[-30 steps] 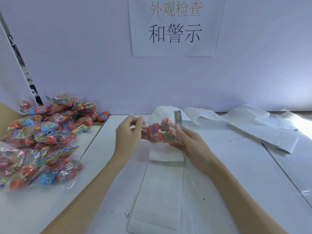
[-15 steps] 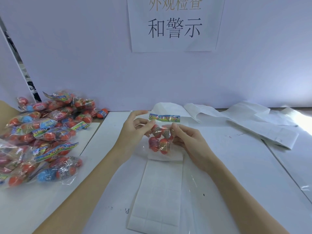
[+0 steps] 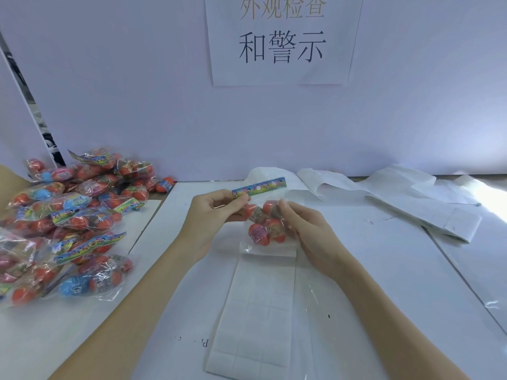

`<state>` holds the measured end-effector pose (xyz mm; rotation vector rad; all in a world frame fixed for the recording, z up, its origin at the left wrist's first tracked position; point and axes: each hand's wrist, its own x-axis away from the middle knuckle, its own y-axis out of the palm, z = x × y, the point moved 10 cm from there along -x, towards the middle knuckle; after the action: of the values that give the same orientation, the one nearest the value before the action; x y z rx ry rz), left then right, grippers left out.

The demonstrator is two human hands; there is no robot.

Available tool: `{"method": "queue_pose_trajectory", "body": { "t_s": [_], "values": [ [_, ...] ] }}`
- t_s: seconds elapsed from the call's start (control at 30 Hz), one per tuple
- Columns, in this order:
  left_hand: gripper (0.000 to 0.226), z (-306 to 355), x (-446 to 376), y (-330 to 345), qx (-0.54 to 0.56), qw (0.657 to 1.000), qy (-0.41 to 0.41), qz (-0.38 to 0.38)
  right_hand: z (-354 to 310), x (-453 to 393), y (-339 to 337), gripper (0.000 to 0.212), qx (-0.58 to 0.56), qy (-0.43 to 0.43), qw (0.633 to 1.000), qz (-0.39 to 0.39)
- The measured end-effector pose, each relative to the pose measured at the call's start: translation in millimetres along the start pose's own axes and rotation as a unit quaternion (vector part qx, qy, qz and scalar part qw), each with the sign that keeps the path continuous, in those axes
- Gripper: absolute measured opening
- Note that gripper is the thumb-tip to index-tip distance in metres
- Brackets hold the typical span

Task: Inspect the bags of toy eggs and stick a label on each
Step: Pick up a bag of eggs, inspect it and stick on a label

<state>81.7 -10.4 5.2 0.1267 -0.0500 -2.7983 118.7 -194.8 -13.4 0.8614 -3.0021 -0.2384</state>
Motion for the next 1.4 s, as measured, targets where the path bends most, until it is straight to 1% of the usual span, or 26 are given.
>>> {"method": "queue_pose_trajectory", "body": {
  "t_s": [0.07, 0.13, 0.2, 0.27, 0.33, 0.37, 0.43, 0.5, 0.67, 0.77, 0.83, 0.97, 1.03, 1.1, 1.2, 1.23, 1.3, 1.4],
  "values": [
    [0.011, 1.4, -0.8, -6.8, 0.01, 1.0, -0.005, 0.021, 0.0, 0.0, 0.5, 0.034, 0.005, -0.005, 1.0, -0.002],
    [0.021, -1.0, -1.4, -8.8, 0.0, 1.0, -0.018, 0.021, 1.6, -1.1, -3.6, 0.025, -0.012, 0.001, 1.0, 0.015],
    [0.023, -0.9, -1.6, -3.6, -0.015, 1.0, -0.024, 0.002, 2.4, -1.6, -6.1, 0.017, -0.028, 0.01, 0.999, 0.024],
    [0.017, -1.4, -0.4, 6.5, -0.018, 0.999, -0.03, -0.039, 0.5, -1.1, -3.8, 0.012, -0.03, 0.007, 0.999, 0.011],
    [0.032, -2.3, 2.0, 13.2, -0.027, 0.997, -0.031, -0.073, -0.3, 0.9, 1.9, 0.019, -0.021, 0.004, 1.0, -0.011],
    [0.034, -1.8, 2.7, 13.5, -0.052, 0.996, -0.023, -0.075, 0.6, 1.4, 3.8, 0.026, -0.019, 0.008, 1.0, -0.016],
    [0.027, 1.9, 3.9, 12.3, -0.098, 0.993, 0.007, -0.067, 3.2, 1.4, 4.5, 0.039, -0.017, 0.017, 1.0, -0.013],
    [0.028, 5.2, 3.1, 7.4, -0.104, 0.993, 0.027, -0.037, 4.4, 0.4, 3.2, 0.05, -0.011, 0.016, 1.0, -0.005],
    [0.032, 14.3, 3.5, -2.9, -0.114, 0.99, 0.071, 0.038, 6.3, -0.2, 2.6, 0.054, 0.011, 0.016, 1.0, 0.004],
    [0.029, 19.9, 6.1, -3.8, -0.154, 0.98, 0.112, 0.061, 2.8, 1.6, 4.2, 0.054, 0.012, 0.015, 1.0, -0.001],
    [0.028, 20.0, 6.6, -5.1, -0.159, 0.978, 0.12, 0.064, 0.1, 3.3, 3.3, 0.051, 0.027, 0.009, 1.0, 0.004],
    [0.027, 20.7, 6.6, -16.5, -0.125, 0.981, 0.117, 0.09, -4.2, 5.4, 1.9, 0.03, 0.048, -0.015, 0.999, 0.001],
    [0.026, 20.8, 5.5, -19.3, -0.112, 0.983, 0.111, 0.092, -5.7, 5.5, -1.4, 0.025, 0.037, -0.018, 0.999, 0.019],
    [0.023, 22.1, 4.6, -18.7, -0.102, 0.985, 0.113, 0.085, -8.8, 5.4, -7.1, 0.024, 0.032, -0.026, 0.998, 0.047],
    [0.011, 28.4, 6.0, -17.7, -0.079, 0.983, 0.139, 0.086, -16.6, 7.8, -16.4, 0.022, 0.055, -0.049, 0.994, 0.084],
    [0.008, 29.3, 5.9, -19.0, -0.07, 0.983, 0.142, 0.089, -19.8, 8.7, -16.6, 0.021, 0.062, -0.06, 0.993, 0.086],
    [0.008, 27.9, 4.7, -21.3, -0.063, 0.984, 0.139, 0.087, -28.2, 10.9, -11.0, 0.02, 0.062, -0.087, 0.991, 0.078],
    [0.015, 28.3, 5.9, -13.5, -0.059, 0.988, 0.138, 0.039, -30.9, 12.2, -3.2, 0.027, 0.036, -0.088, 0.994, 0.053]
  ]
}}
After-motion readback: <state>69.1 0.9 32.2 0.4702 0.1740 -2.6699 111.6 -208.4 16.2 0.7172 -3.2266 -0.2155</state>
